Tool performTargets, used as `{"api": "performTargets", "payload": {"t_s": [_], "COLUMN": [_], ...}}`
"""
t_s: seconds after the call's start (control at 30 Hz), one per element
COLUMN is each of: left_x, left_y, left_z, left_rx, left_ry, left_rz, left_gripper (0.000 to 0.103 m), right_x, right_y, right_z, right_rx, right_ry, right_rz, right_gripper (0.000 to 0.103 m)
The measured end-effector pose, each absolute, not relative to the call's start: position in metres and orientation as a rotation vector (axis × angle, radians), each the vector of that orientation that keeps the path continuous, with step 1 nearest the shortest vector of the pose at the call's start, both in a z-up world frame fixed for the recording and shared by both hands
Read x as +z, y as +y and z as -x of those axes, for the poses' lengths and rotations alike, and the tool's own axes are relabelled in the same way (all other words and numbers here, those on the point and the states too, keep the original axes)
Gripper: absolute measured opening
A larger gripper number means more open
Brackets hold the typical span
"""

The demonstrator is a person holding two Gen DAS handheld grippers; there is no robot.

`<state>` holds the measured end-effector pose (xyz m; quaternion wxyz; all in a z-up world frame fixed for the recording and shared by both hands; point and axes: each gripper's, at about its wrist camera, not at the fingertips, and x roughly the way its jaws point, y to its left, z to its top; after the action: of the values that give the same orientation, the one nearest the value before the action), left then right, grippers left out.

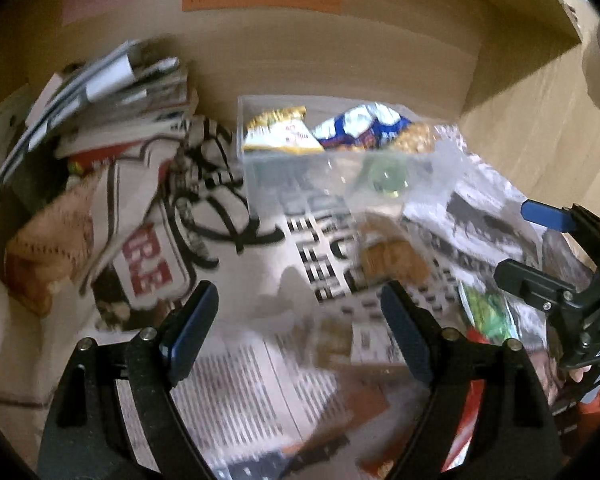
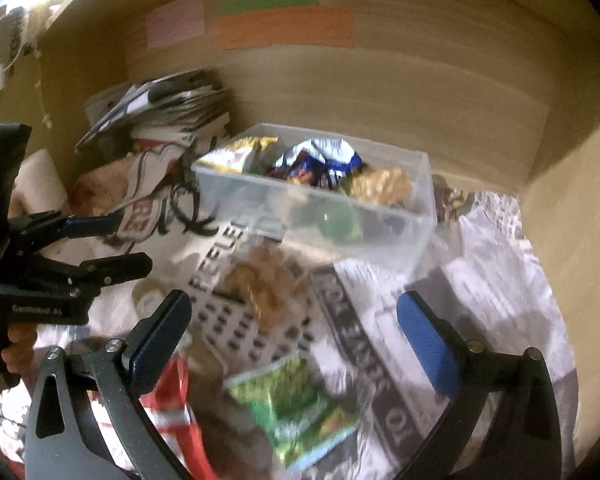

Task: Organize snacks
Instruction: 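Grasp the red wrapped pack with the left tool while the right tool grasps the green pea bag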

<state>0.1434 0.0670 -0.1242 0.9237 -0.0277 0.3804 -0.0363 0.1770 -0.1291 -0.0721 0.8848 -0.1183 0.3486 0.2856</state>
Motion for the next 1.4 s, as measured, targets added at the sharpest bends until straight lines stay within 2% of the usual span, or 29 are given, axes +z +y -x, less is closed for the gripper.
{"api": "performTargets", "payload": {"t_s": [0.23,0.3,0.37,0.43,0.53,0.57,0.63,0.77,0.87,0.97,1.17,1.4], "left_x": [-0.133,-0.135,-0.138,-0.14,-0.14,-0.14,-0.138,-0.132,-0.13,-0.131,-0.143,-0.161], "left_y": [0.061,0.06,0.057,0.055,0.05,0.048,0.044,0.035,0.028,0.018,-0.009,-0.035], "left_z": [-0.12,-0.117,-0.114,-0.111,-0.107,-0.104,-0.1,-0.092,-0.084,-0.078,-0.068,-0.07], "left_rx": [-0.076,-0.075,-0.07,-0.07,-0.079,-0.081,-0.081,-0.092,-0.116,-0.135,-0.186,-0.206], "left_ry": [0.788,0.797,0.8,0.805,0.808,0.803,0.798,0.782,0.779,0.785,0.827,0.861], "left_rz": [0.068,0.078,0.076,0.072,0.065,0.058,0.049,0.038,0.038,0.028,-0.007,-0.049], "left_gripper": [0.084,0.084,0.084,0.084,0.084,0.084,0.084,0.084,0.09,0.091,0.091,0.097], "right_x": [-0.102,-0.111,-0.117,-0.123,-0.125,-0.126,-0.129,-0.129,-0.126,-0.121,-0.11,-0.105], "right_y": [-0.151,-0.157,-0.16,-0.16,-0.157,-0.155,-0.153,-0.154,-0.163,-0.174,-0.195,-0.209], "right_z": [-0.164,-0.168,-0.171,-0.176,-0.176,-0.175,-0.176,-0.173,-0.168,-0.161,-0.144,-0.126], "right_rx": [0.583,0.579,0.589,0.613,0.642,0.656,0.662,0.652,0.642,0.63,0.615,0.623], "right_ry": [0.806,0.848,0.882,0.921,0.922,0.924,0.922,0.907,0.9,0.884,0.847,0.833], "right_rz": [0.238,0.221,0.208,0.194,0.197,0.204,0.218,0.214,0.182,0.147,0.109,0.073], "right_gripper": [0.101,0.097,0.083,0.074,0.067,0.058,0.045,0.044,0.042,0.041,0.041,0.041]}}
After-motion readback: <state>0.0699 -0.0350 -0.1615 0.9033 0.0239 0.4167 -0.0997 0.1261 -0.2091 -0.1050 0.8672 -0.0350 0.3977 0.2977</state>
